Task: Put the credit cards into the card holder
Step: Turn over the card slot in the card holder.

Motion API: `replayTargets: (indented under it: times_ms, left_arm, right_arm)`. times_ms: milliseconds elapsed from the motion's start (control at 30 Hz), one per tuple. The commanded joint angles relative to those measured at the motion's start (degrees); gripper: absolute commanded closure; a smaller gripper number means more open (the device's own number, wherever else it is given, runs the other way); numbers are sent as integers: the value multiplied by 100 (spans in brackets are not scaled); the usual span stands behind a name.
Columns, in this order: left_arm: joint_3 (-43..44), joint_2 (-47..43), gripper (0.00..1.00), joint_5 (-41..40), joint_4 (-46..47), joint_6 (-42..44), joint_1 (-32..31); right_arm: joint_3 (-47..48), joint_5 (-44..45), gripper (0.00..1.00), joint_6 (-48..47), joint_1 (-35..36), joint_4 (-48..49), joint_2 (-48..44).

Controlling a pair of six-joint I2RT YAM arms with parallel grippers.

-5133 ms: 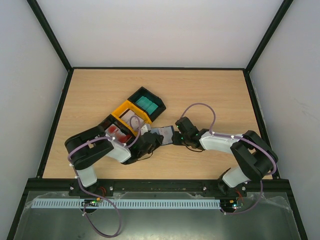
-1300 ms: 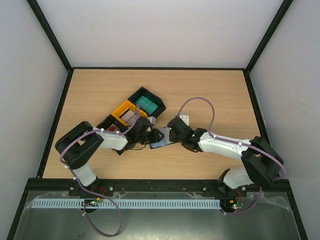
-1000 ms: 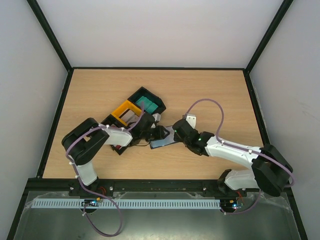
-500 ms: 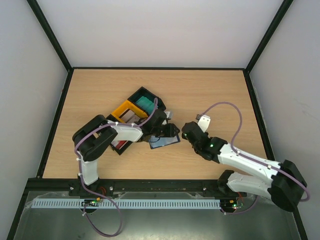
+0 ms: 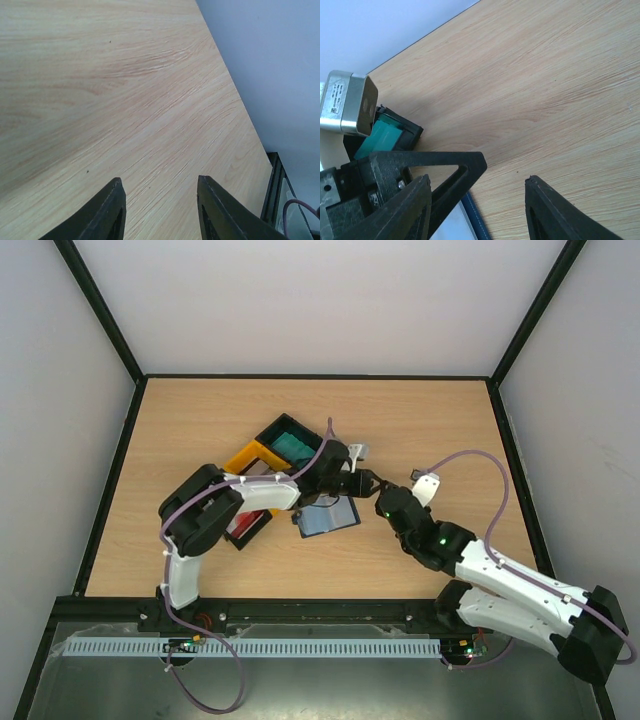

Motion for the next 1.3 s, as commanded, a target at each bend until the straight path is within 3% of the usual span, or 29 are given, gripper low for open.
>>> replayTargets:
  times_ms: [0,200,367,600,767,967,1033,1167,1267]
  left_arm:
    - [241,-36,58,-68,-121,285,21]
    - [-198,-1219,47,-1208,-1052,615,240]
    - [-610,-2421,36,-1993,-2094,801,617]
    - [-522,-3638,23,-2427,-3798,1304,1372]
    - [-579,-3901,19,-2134,-4732,1775,1879]
    - [-792,-3663,22,-1982,-5128,2109,1891]
    - [-816,-3516,28,-1974,-5104,2185,1878]
    - [-612,-2969,51,-2204,-5187,2351,1748]
    - [-391,-2523,52,-2347,-5300,2523,1526]
  right_arm:
    - [-84,174,50,4,-6,-211,-237]
    - [43,-340,47,-433,-11,-85,-168]
    - [624,-1012,43,-1023,-40,-211,420]
    - [1606,-1736,41,-1419,-111,-277,1406]
    - [1775,-2353,40,-1452,-261,100,1797]
    - [1683,-2839,40,-1402,-485,353,2168]
    - [1604,-2934,40,-1397,-553,428,2225]
    - [1443,-3073,40,-1387,-635,557,2329]
    - [1357,-3172,40,-1375,-672,654,2415]
